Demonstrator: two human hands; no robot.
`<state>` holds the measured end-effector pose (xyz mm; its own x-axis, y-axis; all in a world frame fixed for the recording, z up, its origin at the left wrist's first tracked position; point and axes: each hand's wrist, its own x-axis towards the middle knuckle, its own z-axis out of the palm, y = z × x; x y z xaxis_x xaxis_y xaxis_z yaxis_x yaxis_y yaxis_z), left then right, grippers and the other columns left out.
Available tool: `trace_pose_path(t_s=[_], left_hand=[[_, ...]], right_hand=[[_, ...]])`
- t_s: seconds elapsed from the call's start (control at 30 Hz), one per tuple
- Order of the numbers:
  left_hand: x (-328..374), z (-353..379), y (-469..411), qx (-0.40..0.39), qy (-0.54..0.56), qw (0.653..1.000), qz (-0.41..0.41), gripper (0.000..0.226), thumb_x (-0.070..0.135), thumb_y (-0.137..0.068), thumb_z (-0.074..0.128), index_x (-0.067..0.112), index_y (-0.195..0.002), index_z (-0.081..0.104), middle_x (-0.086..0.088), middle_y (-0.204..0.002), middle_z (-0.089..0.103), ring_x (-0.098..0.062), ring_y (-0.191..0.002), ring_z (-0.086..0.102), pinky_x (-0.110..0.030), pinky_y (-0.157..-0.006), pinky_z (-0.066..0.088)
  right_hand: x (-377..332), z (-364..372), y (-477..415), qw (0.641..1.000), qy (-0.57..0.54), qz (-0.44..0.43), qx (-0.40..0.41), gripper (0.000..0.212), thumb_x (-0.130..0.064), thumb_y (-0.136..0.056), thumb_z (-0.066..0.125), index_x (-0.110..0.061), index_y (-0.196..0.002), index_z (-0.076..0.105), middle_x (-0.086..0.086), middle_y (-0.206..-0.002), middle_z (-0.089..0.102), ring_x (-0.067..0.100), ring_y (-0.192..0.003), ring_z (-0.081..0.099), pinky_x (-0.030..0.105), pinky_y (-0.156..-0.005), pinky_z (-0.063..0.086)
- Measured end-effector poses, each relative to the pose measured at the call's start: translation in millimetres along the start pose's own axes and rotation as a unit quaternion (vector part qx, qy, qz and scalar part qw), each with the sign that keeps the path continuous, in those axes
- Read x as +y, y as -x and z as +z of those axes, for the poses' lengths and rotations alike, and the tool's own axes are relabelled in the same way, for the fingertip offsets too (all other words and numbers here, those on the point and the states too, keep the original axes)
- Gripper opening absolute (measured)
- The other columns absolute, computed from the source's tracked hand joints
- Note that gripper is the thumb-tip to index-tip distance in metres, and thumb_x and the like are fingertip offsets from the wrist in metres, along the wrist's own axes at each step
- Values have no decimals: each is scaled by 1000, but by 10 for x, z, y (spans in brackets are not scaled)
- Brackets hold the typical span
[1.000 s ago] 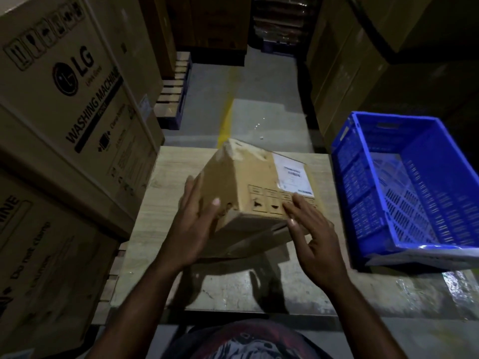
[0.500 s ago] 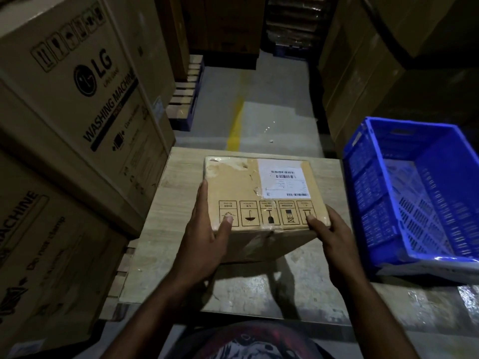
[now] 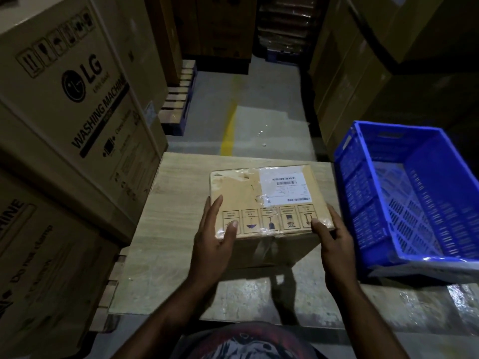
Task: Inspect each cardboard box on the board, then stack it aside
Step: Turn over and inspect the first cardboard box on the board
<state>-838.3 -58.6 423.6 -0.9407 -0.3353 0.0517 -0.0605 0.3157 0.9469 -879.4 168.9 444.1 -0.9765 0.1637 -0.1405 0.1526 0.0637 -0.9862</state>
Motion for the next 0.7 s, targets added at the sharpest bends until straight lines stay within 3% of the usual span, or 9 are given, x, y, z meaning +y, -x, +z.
trace_pose_path(t_s=[0.1, 0.17, 0.3, 0.37, 0.43, 0.5, 0.6, 0.7], left_hand=[[-49, -115, -13, 24, 55, 998, -9, 43, 27, -97, 58, 29, -139, 50, 8, -141, 52, 6, -125, 51, -25, -98, 53], [-85, -163, -30, 19, 56, 998, -12, 42, 32, -99, 55, 27, -140, 50, 8, -140, 53, 5, -125, 52, -18, -97, 50], [-235, -124, -76, -32, 34, 997, -61, 46, 35, -93, 48, 33, -140, 47, 21, -137, 48, 14, -123, 48, -19, -101, 48], [-289, -112, -78, -39, 26, 996, -79, 39, 30, -98, 50, 36, -136, 47, 21, -135, 51, 10, -123, 50, -22, -102, 48], [-338, -146, -71, -29, 27, 994, -103, 37, 20, -101, 53, 36, -134, 50, 11, -136, 55, -4, -124, 55, -28, -100, 50], [-329, -214, -71, -25, 20, 992, -123, 36, 21, -100, 57, 32, -134, 54, 10, -141, 53, -9, -129, 52, -29, -101, 49], [-141, -287, -90, -42, 24, 991, -122, 39, 37, -97, 59, 28, -135, 58, 20, -136, 52, -7, -130, 50, -28, -98, 50], [177, -293, -89, -77, 63, 991, -90, 55, 55, -85, 57, 36, -136, 55, 17, -143, 50, -2, -131, 49, -32, -104, 48]], right_hand=[[-170, 73, 94, 998, 19, -54, -21, 47, -28, -94, 64, -50, -134, 53, -8, -124, 70, 11, -114, 66, 46, -100, 53], [-305, 112, 131, 996, 16, -83, -27, 52, -36, -88, 61, -52, -137, 49, -7, -132, 65, 11, -117, 65, 47, -100, 54], [-440, 196, 107, 975, 154, -148, -52, 56, -61, -89, 55, -63, -142, 35, -15, -152, 45, 11, -136, 47, 54, -105, 47], [-396, 236, 121, 956, 219, -184, -66, 61, -63, -91, 51, -51, -149, 34, -17, -157, 38, 9, -144, 36, 58, -111, 39], [-332, 281, 189, 940, 255, -215, -79, 65, -61, -92, 49, -42, -152, 34, -18, -159, 34, 4, -147, 28, 53, -117, 30], [-272, 333, 269, 927, 279, -234, -90, 66, -64, -91, 47, -43, -151, 30, -21, -159, 30, -5, -146, 21, 42, -116, 23], [-191, 433, 328, 918, 292, -249, -99, 69, -72, -92, 41, -44, -153, 25, -22, -159, 26, -13, -144, 13, 35, -112, 18], [-132, 522, 337, 904, 302, -269, -137, 72, -71, -94, 38, -35, -155, 27, -14, -162, 26, -2, -147, 18, 35, -112, 20]])
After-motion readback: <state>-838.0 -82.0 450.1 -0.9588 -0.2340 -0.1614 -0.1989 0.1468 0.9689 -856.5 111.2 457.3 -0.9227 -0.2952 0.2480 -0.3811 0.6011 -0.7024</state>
